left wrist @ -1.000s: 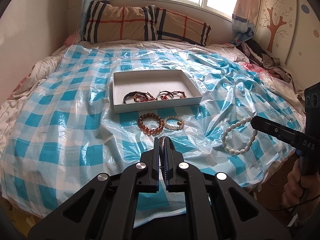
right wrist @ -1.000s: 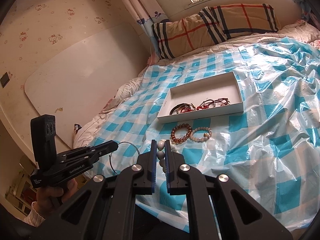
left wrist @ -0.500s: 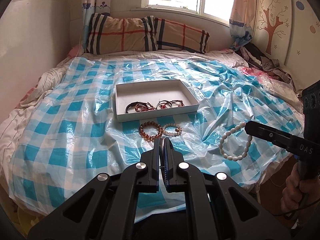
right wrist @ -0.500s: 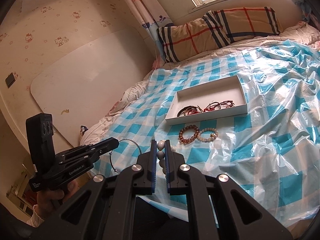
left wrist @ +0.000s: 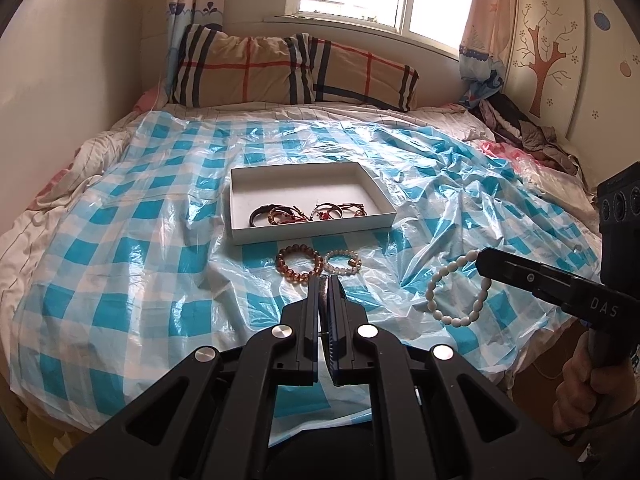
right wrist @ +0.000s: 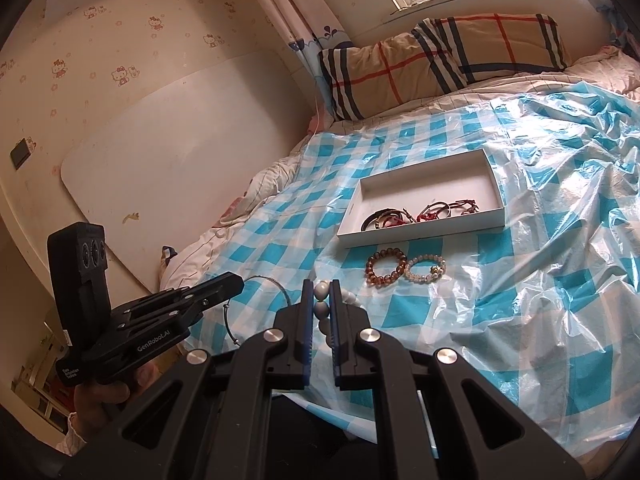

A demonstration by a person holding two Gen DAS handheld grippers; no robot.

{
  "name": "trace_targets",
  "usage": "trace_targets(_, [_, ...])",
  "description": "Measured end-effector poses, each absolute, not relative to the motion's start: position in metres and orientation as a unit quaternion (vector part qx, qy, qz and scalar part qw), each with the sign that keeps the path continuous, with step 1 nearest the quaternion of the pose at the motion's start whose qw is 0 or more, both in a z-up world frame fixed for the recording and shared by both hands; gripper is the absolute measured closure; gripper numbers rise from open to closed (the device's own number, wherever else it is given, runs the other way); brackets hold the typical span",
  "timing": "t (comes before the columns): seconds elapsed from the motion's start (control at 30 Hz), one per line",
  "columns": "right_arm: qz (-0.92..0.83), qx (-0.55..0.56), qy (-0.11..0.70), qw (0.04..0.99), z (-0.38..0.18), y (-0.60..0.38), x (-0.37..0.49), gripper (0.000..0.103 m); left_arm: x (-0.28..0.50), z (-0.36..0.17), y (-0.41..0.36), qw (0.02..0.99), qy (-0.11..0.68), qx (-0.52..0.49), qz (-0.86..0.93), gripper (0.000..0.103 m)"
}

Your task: Organize jewelry

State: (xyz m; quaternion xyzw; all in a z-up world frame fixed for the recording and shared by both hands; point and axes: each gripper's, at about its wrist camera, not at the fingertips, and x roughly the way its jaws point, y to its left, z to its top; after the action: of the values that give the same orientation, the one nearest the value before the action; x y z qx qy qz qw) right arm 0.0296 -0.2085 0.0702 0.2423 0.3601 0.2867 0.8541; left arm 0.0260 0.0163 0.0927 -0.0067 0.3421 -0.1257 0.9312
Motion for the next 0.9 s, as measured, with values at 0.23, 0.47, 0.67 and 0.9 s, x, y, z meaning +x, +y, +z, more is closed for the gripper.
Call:
trace_targets(0.23, [0.287, 0.242, 0.359, 0.854, 0.070, -0.208, 0.030, 0.094, 0.027, 0.093, 0.017, 0.931, 0.342, -0.007, -0.126, 0.099])
trace_targets(0.47, [0.289, 0.243, 0.353, 0.856, 0.075, -0.207, 0.029, 0.095, 0.028, 0.093, 0.017, 0.932, 0.339, -0.006, -0.128, 0.099])
trace_targets(0.67, [0.293, 0.245, 0.346, 0.857, 0.080, -0.210, 0.026, 0.094, 0.027, 0.094, 0.016, 0.932, 0.338, -0.004, -0.127, 0.099])
trace_targets(0.9, [0.295, 0.250, 0.339, 0.858, 0.082, -0.215, 0.025, 0.094, 0.026, 0.094, 0.015, 0.932, 0.338, -0.005, -0.128, 0.099])
